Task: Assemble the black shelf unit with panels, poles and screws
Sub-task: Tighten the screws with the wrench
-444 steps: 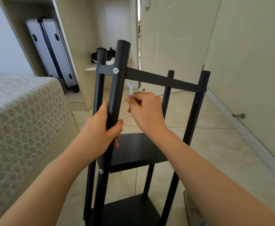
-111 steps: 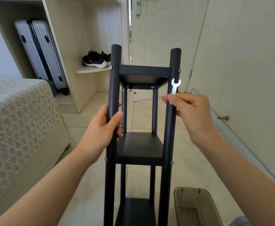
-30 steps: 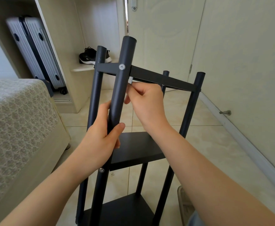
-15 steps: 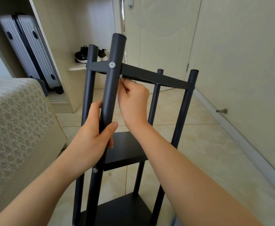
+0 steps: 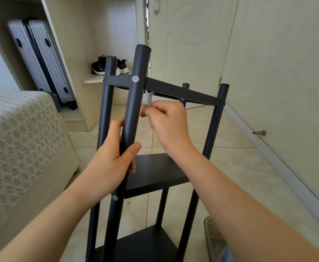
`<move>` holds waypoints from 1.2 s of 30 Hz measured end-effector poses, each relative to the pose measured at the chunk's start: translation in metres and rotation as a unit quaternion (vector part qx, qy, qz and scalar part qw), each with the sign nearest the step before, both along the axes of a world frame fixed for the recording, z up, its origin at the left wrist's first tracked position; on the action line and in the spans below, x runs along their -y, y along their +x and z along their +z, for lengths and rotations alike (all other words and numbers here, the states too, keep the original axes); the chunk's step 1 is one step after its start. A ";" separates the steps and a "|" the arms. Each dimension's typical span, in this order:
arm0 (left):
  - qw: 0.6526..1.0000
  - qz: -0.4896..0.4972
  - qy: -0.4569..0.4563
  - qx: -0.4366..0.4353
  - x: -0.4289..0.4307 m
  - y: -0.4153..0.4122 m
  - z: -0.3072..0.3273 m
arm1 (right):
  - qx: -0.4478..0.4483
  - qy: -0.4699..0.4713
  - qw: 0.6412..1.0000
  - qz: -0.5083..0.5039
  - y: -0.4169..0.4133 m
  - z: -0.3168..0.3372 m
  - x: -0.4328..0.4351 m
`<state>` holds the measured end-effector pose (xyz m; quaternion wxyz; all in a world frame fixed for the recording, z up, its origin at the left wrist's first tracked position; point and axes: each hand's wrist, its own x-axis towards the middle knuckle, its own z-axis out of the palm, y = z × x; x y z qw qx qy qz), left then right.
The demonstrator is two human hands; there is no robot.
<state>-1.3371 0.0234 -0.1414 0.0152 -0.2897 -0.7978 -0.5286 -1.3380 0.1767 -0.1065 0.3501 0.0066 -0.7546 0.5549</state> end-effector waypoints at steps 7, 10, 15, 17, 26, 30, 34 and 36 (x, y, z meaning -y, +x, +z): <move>1.000 0.001 -0.003 -0.004 -0.002 0.007 0.003 | -0.010 0.018 1.000 0.016 0.012 0.009 -0.005; 1.000 0.007 0.000 -0.014 -0.004 0.008 0.004 | -0.017 0.015 1.000 0.007 0.010 0.008 -0.006; 1.000 0.009 0.000 -0.012 -0.006 0.008 0.004 | -0.022 0.006 1.000 0.002 0.007 0.004 -0.004; 1.000 0.009 0.001 -0.010 -0.006 0.007 0.004 | -0.028 0.010 1.000 -0.008 0.006 0.003 -0.002; 1.000 -0.008 0.007 0.006 -0.004 0.004 0.005 | -0.062 0.010 0.997 -0.053 -0.011 -0.005 0.011; 1.000 -0.012 0.018 0.011 -0.004 0.003 0.006 | -0.085 -0.007 0.994 -0.063 -0.022 -0.011 0.017; 1.000 -0.017 0.015 0.007 -0.001 0.002 0.005 | -0.095 -0.018 0.994 -0.058 -0.028 -0.012 0.023; 1.000 -0.018 0.012 0.004 0.000 0.001 0.004 | -0.097 -0.017 0.993 -0.059 -0.027 -0.012 0.023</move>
